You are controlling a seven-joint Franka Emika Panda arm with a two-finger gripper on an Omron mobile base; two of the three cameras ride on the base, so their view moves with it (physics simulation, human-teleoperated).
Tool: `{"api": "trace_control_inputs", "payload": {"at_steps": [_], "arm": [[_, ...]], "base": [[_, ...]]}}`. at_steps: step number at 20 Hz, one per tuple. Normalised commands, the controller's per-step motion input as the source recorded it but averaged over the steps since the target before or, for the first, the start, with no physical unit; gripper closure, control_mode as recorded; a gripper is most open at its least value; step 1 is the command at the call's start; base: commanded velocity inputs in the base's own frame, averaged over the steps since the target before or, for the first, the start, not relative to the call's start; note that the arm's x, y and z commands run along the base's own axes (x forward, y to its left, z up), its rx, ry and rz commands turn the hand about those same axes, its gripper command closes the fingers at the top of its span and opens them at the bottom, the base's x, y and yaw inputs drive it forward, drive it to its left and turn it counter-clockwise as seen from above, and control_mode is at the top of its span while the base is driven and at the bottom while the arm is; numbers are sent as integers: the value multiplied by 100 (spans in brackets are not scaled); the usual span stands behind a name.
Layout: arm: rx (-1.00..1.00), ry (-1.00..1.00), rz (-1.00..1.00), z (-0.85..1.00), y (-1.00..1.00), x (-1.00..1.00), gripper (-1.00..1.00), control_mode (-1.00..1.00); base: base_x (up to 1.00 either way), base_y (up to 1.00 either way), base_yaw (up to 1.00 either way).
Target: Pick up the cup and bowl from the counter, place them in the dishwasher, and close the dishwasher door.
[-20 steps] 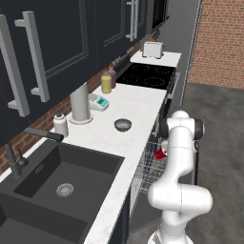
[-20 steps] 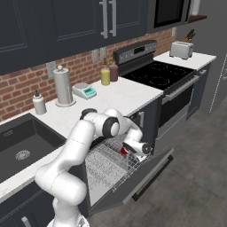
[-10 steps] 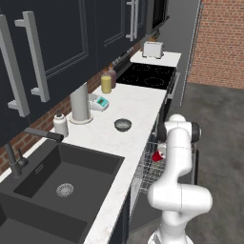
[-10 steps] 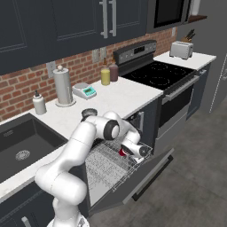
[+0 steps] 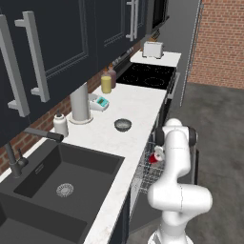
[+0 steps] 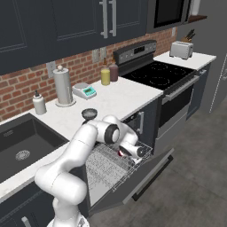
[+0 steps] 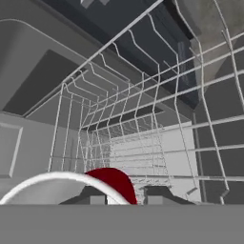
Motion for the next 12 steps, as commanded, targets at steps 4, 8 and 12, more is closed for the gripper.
{"api": "trace_control_inputs", "payload": {"at_steps": [4, 8, 12], "arm": [[0, 0, 0, -19, 0, 5, -100, -100], [0, 0, 0, -14, -9, 0, -100, -100], [0, -1, 0, -2, -25, -8, -100, -100]], "base": [[0, 0, 0], [0, 0, 0], [0, 0, 0]]}}
